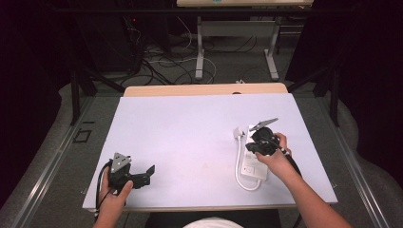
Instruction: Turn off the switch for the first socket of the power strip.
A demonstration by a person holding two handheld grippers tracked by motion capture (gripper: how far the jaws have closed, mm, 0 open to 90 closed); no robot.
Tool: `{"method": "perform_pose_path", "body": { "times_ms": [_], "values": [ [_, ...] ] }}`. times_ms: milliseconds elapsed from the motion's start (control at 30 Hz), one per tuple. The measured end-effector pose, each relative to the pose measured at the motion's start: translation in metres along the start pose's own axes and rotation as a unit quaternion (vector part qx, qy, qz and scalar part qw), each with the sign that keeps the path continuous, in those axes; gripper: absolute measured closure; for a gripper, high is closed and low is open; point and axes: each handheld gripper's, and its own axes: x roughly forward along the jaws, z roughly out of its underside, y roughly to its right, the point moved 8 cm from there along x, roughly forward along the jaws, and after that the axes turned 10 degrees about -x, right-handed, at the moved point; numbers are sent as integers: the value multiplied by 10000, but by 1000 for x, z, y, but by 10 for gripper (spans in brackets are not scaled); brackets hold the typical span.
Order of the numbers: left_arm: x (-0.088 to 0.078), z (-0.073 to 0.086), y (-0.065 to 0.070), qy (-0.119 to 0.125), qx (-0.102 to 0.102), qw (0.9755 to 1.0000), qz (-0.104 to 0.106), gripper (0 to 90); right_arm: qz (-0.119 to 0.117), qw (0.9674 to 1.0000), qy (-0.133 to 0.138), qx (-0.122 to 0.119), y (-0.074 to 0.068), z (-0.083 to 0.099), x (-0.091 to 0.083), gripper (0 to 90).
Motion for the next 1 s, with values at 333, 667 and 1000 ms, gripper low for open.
{"method": "perform_pose_path", "body": {
  "times_ms": [333, 667, 1000],
  "values": [
    [-1, -1, -1, 14, 30, 10000, -19, 1, 30, 9998, 168, -128, -2, 1, -12, 865],
    [-1, 0, 0, 16, 1, 10000, -18, 2, 115, 9992, 302, -224, -2, 7, -29, 854],
    [-1, 0, 0, 21, 4, 10000, -23, 2, 99, 9987, 457, -188, -1, 14, -40, 840]
  ]
}}
